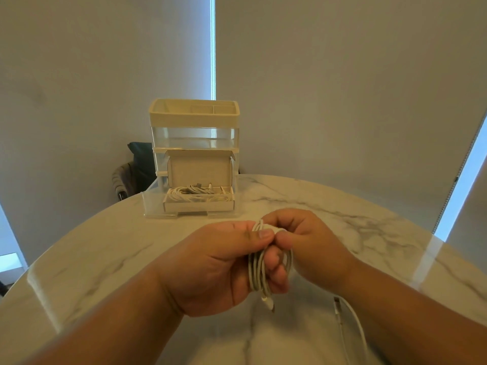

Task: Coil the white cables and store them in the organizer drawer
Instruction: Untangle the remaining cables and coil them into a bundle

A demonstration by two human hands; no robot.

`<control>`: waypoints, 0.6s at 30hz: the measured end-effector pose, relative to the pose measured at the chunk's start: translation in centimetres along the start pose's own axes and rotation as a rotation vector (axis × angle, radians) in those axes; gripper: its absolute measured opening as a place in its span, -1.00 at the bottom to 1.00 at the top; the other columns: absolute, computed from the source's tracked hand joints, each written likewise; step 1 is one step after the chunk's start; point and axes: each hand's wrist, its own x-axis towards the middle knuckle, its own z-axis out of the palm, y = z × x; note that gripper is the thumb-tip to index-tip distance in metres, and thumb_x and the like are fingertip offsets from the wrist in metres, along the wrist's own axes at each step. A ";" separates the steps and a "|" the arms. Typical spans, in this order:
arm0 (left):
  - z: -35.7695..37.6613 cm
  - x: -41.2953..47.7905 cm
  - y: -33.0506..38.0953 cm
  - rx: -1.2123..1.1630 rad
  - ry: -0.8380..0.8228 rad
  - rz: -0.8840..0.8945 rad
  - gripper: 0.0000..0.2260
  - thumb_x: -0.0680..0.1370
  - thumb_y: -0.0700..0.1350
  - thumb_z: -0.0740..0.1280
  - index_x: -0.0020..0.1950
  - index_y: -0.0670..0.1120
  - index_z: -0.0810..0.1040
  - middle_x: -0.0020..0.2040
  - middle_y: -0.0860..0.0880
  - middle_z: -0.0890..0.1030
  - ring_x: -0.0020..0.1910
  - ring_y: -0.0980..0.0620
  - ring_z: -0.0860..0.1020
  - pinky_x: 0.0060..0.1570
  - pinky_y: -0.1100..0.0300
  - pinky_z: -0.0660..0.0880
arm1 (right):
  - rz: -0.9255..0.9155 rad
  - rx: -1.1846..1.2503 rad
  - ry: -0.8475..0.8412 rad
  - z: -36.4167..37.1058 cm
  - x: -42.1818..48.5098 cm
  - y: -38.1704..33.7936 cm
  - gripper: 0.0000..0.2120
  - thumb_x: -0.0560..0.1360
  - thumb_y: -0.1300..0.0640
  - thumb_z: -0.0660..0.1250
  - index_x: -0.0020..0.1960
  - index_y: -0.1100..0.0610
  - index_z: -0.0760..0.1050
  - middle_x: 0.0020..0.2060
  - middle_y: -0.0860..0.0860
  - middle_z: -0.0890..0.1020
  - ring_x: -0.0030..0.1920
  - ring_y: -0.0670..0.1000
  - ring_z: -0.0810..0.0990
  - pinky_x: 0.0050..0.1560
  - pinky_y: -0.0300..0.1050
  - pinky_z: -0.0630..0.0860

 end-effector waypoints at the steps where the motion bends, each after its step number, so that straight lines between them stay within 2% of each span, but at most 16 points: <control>1: 0.0 0.0 0.2 -0.006 0.045 0.042 -0.82 0.54 -0.18 0.25 -0.06 -0.22 0.64 -0.33 -0.08 0.56 -0.31 0.00 0.60 -0.17 0.11 0.60 | 0.018 0.041 -0.065 0.4 -0.2 -0.1 -0.86 0.45 0.23 0.41 -0.25 0.08 0.66 -0.43 -0.06 0.63 -0.43 -0.17 0.58 -0.35 -0.32 0.50; 3: -0.1 0.0 0.8 -0.046 0.170 0.161 -0.82 0.49 -0.18 0.29 -0.13 -0.21 0.67 -0.37 -0.07 0.55 -0.35 0.01 0.60 -0.20 0.11 0.62 | 0.002 -0.022 -0.123 1.0 -0.5 0.0 -0.93 0.36 0.13 0.50 -0.21 -0.03 0.69 -0.35 -0.12 0.65 -0.32 -0.19 0.57 -0.21 -0.29 0.51; 6: -0.3 0.0 1.6 -0.158 0.336 0.298 -0.77 0.56 -0.18 0.26 -0.12 -0.23 0.69 -0.32 -0.10 0.60 -0.30 0.00 0.64 -0.20 0.13 0.63 | 0.088 -0.296 -0.149 1.4 -0.9 0.4 -0.69 0.44 0.40 0.33 0.01 0.04 0.62 -0.26 -0.14 0.62 -0.24 -0.09 0.54 -0.14 -0.09 0.52; 9: -1.2 0.0 1.9 -0.175 0.454 0.345 -0.74 0.62 -0.15 0.18 0.05 -0.24 0.63 -0.20 -0.13 0.66 -0.20 -0.02 0.68 -0.15 0.13 0.64 | 0.197 -0.362 -0.187 1.9 -1.2 0.5 -0.63 0.50 0.45 0.27 0.16 0.06 0.51 -0.07 -0.17 0.67 -0.21 0.02 0.62 -0.04 0.00 0.62; 11: -1.7 0.1 2.0 -0.151 0.503 0.360 -0.74 0.65 -0.14 0.16 0.14 -0.24 0.58 -0.13 -0.13 0.69 -0.12 -0.03 0.69 -0.10 0.14 0.65 | 0.239 -0.360 -0.181 2.2 -1.2 0.2 -0.65 0.53 0.39 0.27 0.19 0.02 0.43 0.03 -0.06 0.68 -0.21 0.07 0.66 -0.07 -0.01 0.64; 14: -2.2 0.0 2.5 -0.157 0.588 0.389 -0.76 0.64 -0.17 0.17 0.15 -0.25 0.58 -0.09 -0.15 0.71 -0.09 -0.04 0.70 -0.08 0.14 0.65 | 0.348 -0.524 -0.205 2.1 -1.5 -0.4 -0.79 0.57 0.27 0.27 0.12 0.00 0.48 -0.08 0.00 0.71 -0.30 -0.02 0.66 -0.19 -0.14 0.61; 16: -2.5 0.1 2.5 -0.170 0.625 0.389 -0.76 0.65 -0.18 0.18 0.16 -0.26 0.57 -0.07 -0.16 0.71 -0.08 -0.05 0.71 -0.09 0.14 0.65 | 0.393 -0.699 -0.210 1.8 -1.7 -0.6 -0.79 0.55 0.24 0.25 0.04 0.00 0.58 -0.14 -0.05 0.71 -0.32 -0.11 0.63 -0.14 -0.16 0.60; 18: -2.9 0.2 2.4 -0.162 0.661 0.381 -0.77 0.65 -0.18 0.18 0.16 -0.26 0.56 -0.06 -0.16 0.71 -0.06 -0.05 0.71 -0.10 0.14 0.66 | 0.352 -0.838 -0.149 1.6 -1.8 -0.7 -0.80 0.55 0.17 0.27 -0.04 -0.08 0.62 -0.20 -0.14 0.69 -0.29 -0.19 0.60 -0.17 -0.29 0.54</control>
